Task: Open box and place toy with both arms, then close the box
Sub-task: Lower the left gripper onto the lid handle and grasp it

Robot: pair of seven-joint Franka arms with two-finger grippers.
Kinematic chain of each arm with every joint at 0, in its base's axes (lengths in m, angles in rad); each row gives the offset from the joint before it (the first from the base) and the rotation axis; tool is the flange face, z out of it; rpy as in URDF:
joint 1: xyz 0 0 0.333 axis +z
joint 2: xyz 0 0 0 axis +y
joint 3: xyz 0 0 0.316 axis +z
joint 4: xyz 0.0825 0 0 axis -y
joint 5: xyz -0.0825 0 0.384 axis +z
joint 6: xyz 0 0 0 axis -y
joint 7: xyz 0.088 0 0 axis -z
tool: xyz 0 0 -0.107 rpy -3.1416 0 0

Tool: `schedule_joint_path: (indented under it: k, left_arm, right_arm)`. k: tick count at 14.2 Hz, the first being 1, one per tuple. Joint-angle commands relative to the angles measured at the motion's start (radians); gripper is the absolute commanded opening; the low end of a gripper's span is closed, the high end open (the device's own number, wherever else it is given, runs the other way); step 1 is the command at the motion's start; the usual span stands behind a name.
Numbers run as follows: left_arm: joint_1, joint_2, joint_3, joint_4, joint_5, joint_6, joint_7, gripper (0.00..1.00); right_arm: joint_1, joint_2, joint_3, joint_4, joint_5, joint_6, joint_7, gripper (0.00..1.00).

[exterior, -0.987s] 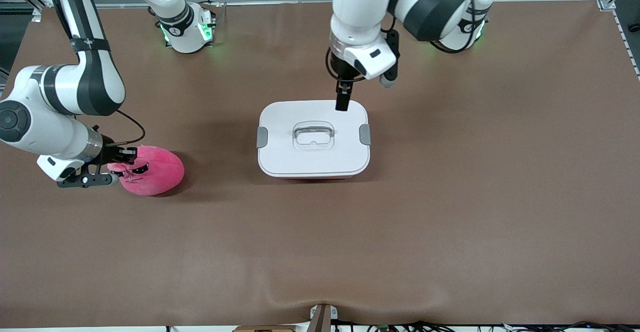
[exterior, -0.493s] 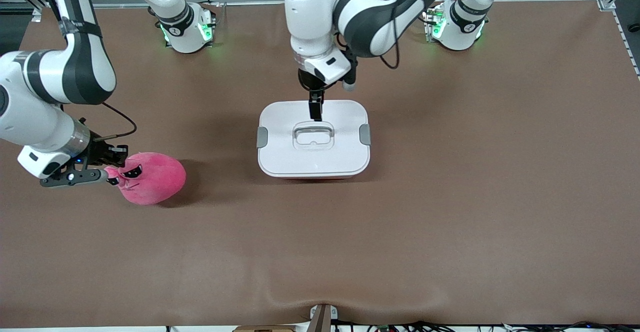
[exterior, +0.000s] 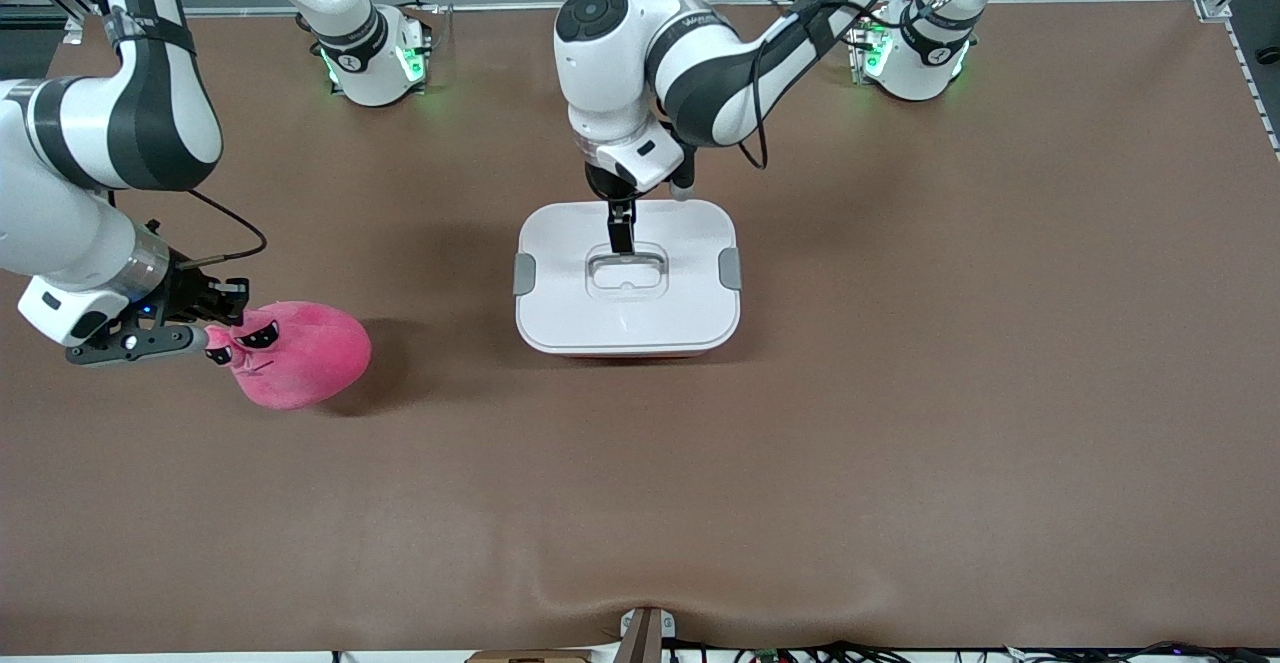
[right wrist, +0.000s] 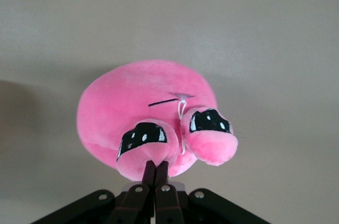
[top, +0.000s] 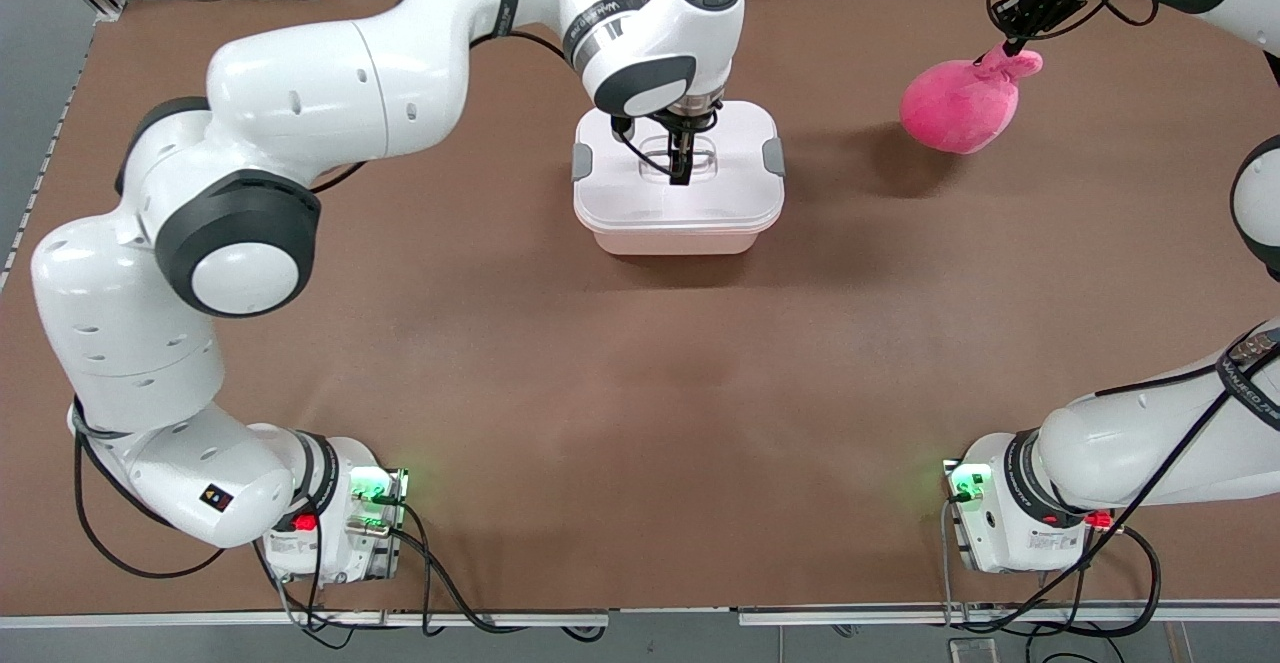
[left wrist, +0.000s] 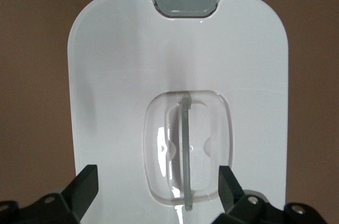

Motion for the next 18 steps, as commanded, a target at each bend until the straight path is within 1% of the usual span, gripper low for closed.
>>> schedule_joint_path:
  k: [1,4,6,9,10,13,17,18]
  left_arm:
    - [-0.025,0.039,0.009,0.037,0.023,0.002,-0.044,1.00]
    - [-0.025,0.039,0.019,0.037,0.039,0.028,-0.044,1.00]
    - [-0.025,0.048,0.020,0.037,0.062,0.052,-0.053,0.95]
    - [-0.023,0.051,0.029,0.037,0.062,0.072,-0.053,0.87]
    - [-0.023,0.051,0.033,0.037,0.062,0.073,-0.053,0.87]
    - [-0.025,0.067,0.050,0.037,0.063,0.095,-0.050,0.79]
    - [-0.025,0.077,0.066,0.038,0.068,0.117,-0.053,0.75]
    - [-0.026,0.079,0.069,0.038,0.066,0.122,-0.050,0.70]
  right_arm:
    - [0.009,-0.008,-0.001,0.013,0.001,-0.014,-0.017,0.00]
    - [0.007,-0.020,-0.001,0.012,0.001,-0.019,-0.019,0.00]
    - [0.009,-0.027,-0.001,0.016,-0.001,-0.042,-0.013,0.00]
    - [0.012,-0.022,0.000,0.042,-0.001,-0.041,-0.011,0.00]
    - [0.018,-0.021,0.000,0.048,-0.001,-0.041,-0.016,0.00]
    - [0.044,-0.019,0.000,0.053,-0.001,-0.031,-0.019,0.00]
    - [0.058,-0.017,0.000,0.067,0.001,-0.041,-0.020,0.00]
    - [0.058,-0.017,0.000,0.068,0.001,-0.041,-0.022,0.00]
